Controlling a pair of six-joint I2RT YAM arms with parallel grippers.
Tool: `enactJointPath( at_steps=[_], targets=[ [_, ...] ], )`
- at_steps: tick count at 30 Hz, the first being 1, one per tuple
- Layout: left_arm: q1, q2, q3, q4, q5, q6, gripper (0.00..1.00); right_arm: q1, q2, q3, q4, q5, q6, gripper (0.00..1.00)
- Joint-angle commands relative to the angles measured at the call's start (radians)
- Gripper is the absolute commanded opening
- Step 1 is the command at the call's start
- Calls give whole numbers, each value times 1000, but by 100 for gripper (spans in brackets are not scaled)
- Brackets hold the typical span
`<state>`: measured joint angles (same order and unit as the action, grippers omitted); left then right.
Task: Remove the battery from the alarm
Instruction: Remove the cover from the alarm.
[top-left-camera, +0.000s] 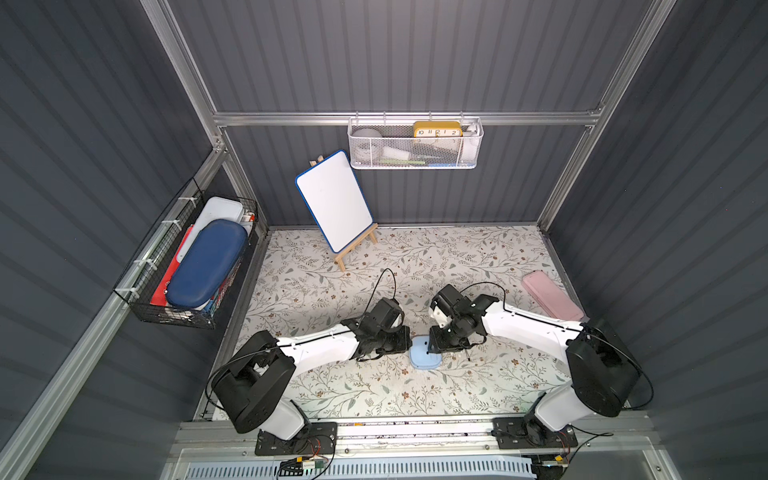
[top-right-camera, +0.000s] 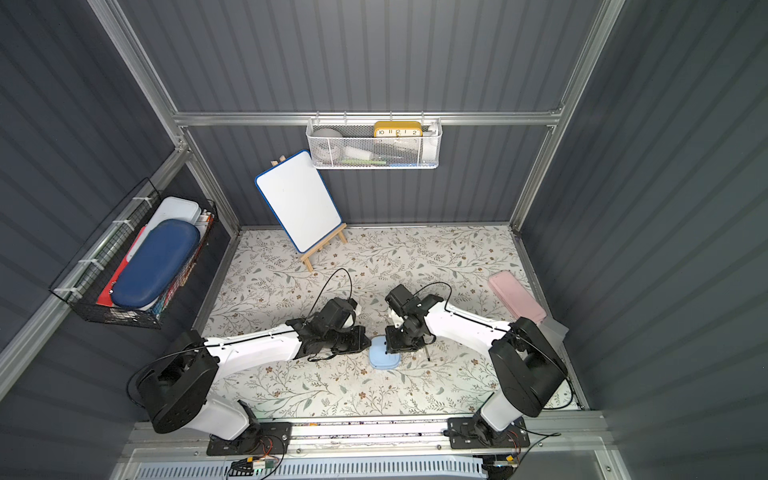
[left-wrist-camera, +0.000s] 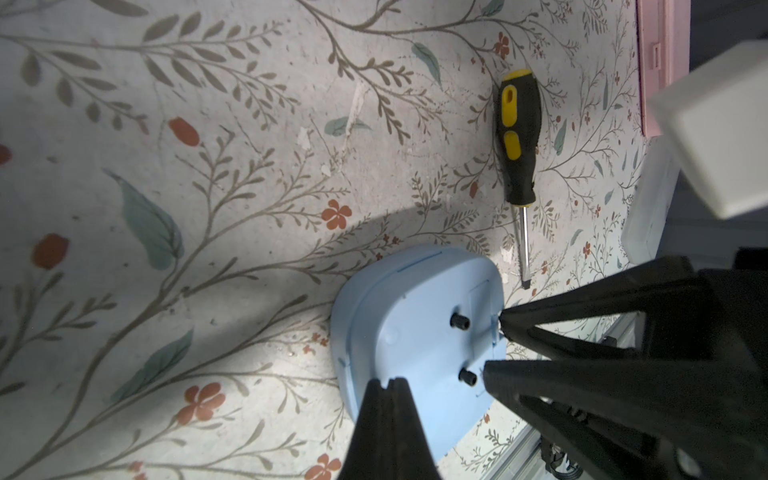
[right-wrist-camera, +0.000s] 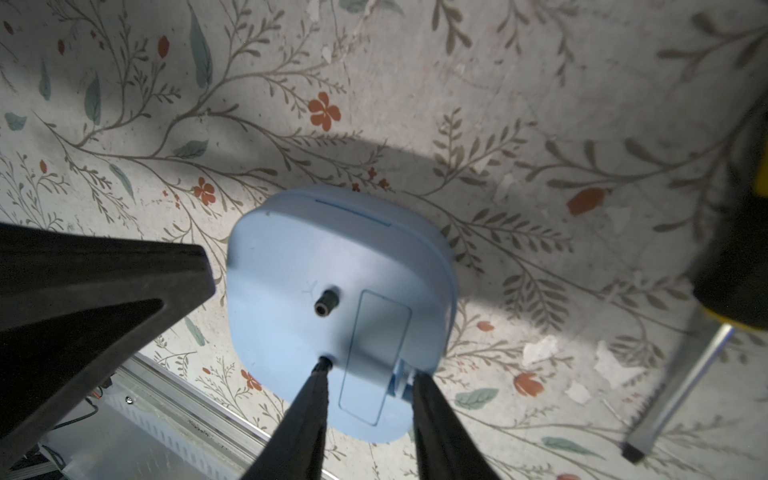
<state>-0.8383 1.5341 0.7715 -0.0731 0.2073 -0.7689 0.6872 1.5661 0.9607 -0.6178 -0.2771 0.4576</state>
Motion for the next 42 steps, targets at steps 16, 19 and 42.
enactJointPath(
  at_steps=[16, 19, 42],
  targets=[
    [-24, 45, -52, 72, 48, 8, 0, -12, 21, 7, -3, 4, 49, 37],
    [-24, 36, -54, 59, 36, 9, 0, -12, 9, 17, -33, 59, 43, 37],
    [-25, 7, -50, 36, 14, 8, 0, -10, -5, 22, -33, 39, 34, 35]
  ],
)
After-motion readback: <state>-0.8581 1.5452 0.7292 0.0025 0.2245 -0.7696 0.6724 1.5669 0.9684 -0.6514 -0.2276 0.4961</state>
